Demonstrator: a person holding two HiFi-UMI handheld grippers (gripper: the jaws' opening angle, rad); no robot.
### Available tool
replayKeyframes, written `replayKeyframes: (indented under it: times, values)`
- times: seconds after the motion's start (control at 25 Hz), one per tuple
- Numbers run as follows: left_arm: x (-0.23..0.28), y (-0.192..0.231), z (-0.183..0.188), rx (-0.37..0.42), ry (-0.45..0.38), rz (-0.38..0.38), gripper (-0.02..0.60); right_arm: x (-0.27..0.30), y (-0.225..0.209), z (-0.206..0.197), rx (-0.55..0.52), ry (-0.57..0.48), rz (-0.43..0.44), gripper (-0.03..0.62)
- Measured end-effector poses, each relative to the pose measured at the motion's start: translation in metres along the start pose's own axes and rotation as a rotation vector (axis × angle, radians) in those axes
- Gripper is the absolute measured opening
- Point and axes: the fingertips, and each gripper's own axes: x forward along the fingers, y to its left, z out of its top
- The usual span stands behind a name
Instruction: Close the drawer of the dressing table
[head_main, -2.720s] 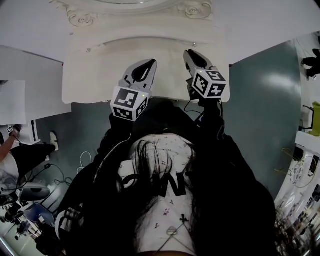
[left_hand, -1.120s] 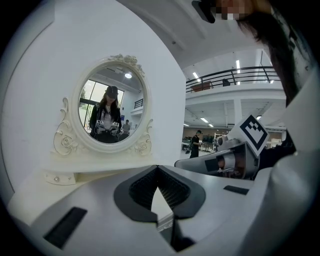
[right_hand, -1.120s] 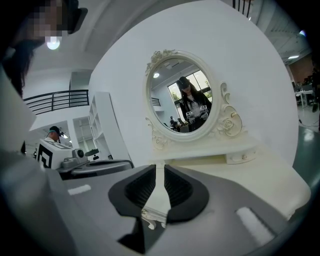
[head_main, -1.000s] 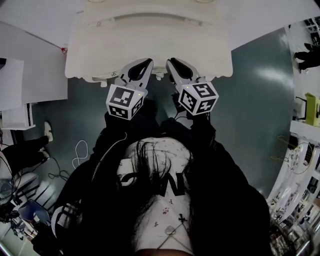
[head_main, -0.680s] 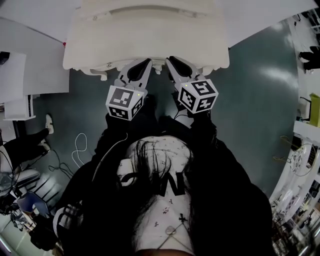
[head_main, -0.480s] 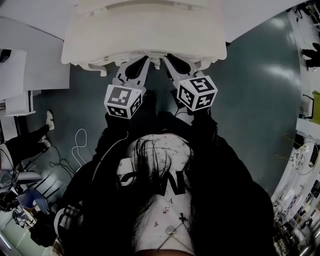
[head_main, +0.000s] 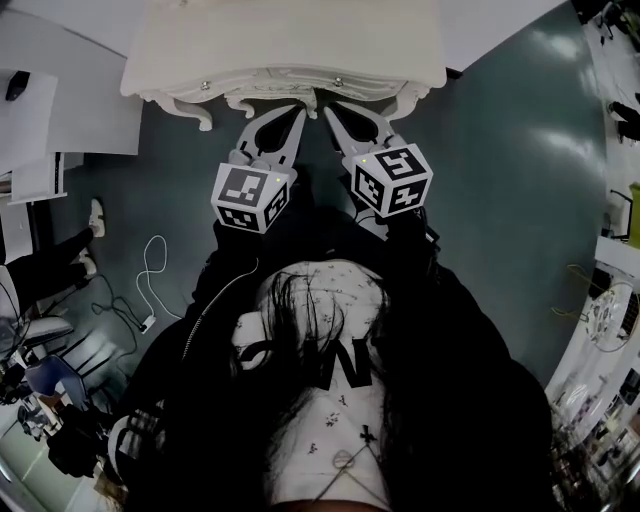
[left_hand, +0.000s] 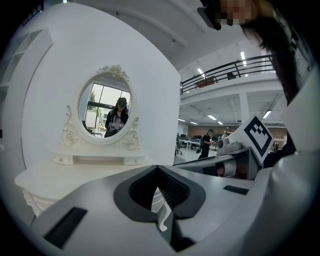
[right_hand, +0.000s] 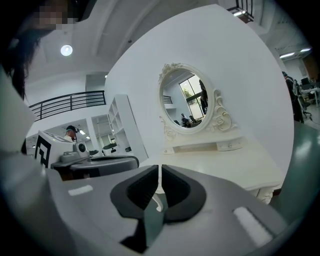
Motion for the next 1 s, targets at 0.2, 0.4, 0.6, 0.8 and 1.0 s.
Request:
replayKeyframes:
  times: [0.2, 0.4, 0.6, 0.8, 1.0]
  values:
    - [-0.017, -0.019, -0.008, 0.0, -0.012, 0.009, 0.0, -0.023, 0.012, -0.013, -0.005, 0.002, 0.01, 0.029]
    - [-0.033, -0.026, -0.013, -0.004, -0.023, 0.008, 0.0, -0.033, 0.027, -0.02, -0.031, 0.011, 0.016, 0.017]
    - [-0.041, -0.029, -0.013, 0.0, -0.032, 0.003, 0.0, -0.036, 0.036, -0.023, -0.052, 0.018, 0.019, 0.017]
    - [-0.048, -0.023, -0.011, 0.011, -0.035, 0.006, 0.0, -0.03, 0.046, -0.022, -0.065, 0.024, 0.025, 0.017]
    - [-0.052, -0.015, -0.009, 0.017, -0.038, 0.017, 0.0, -0.021, 0.052, -0.021, -0.074, 0.031, 0.042, 0.017]
